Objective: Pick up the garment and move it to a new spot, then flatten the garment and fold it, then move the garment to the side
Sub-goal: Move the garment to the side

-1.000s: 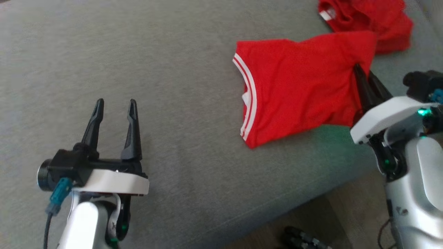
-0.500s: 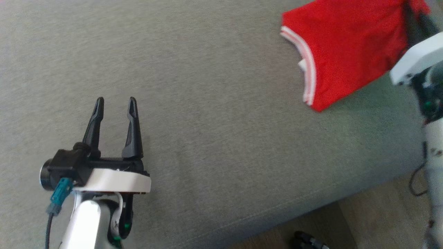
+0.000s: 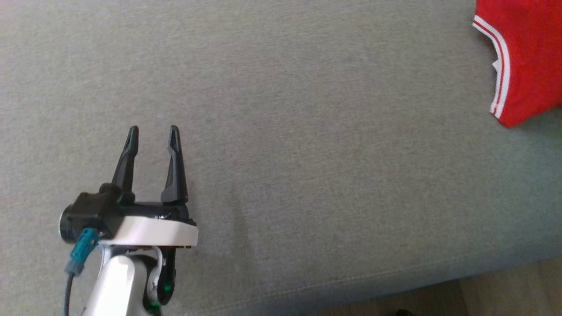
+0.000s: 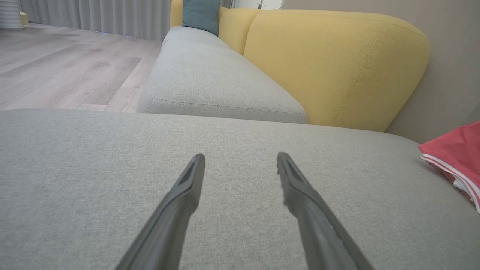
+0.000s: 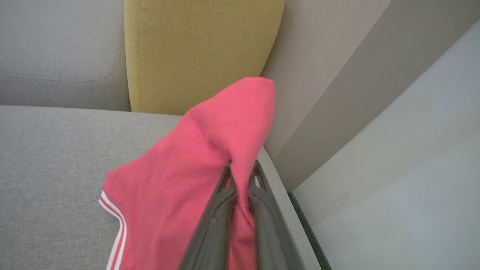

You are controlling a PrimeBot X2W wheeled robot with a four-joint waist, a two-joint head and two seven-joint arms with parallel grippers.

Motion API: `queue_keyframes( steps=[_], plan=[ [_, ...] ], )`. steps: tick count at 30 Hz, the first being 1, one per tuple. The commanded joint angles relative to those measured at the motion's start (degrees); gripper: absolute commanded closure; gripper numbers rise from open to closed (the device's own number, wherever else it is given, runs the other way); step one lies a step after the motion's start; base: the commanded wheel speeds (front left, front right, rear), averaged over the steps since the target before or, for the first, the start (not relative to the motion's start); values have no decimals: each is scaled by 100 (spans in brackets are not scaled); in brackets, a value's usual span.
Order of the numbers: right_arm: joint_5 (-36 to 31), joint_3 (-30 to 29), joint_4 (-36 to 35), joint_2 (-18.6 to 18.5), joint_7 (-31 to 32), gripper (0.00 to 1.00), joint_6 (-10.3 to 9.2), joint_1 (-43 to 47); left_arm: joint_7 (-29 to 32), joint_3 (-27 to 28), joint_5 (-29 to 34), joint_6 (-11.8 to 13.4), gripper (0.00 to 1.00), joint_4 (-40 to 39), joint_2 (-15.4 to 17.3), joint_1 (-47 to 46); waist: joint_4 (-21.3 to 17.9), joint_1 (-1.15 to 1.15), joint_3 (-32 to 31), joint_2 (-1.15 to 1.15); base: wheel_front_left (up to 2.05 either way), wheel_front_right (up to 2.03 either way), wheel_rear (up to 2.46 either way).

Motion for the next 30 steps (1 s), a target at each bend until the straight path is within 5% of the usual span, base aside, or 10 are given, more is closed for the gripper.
queue_keyframes(
  steps=[1, 6, 14, 16, 18, 30],
  plan=[
    [-83, 20, -174, -204, 13, 100, -5, -142, -55, 155, -27, 17, 0, -157, -23, -66, 70, 0, 28, 0, 0, 0, 0],
    [-500, 95, -128, -640, 159, 100, -5, -97, -65, 107, 4, 9, 0, -148, -32, -51, 217, 0, 91, 0, 0, 0, 0],
    [-805, 128, -48, -761, 218, 97, -5, 83, -71, 98, 12, 5, 0, -131, -25, -15, 261, 0, 139, 0, 0, 0, 0],
    [-884, 142, 9, -737, 247, 56, -5, 93, -72, 100, 19, 8, 0, -127, -16, -14, 248, 0, 151, 0, 0, 0, 0],
    [-985, 119, 4, -695, 244, 0, -5, 81, -72, 101, 26, 13, 0, -121, -8, -14, 226, 0, 159, 0, 0, 0, 0],
    [-1221, -7, 27, -378, -22, 0, -5, 64, -74, 90, 24, 18, 0, -61, 25, -52, 165, 0, 113, 0, 0, 0, 0]
  ],
)
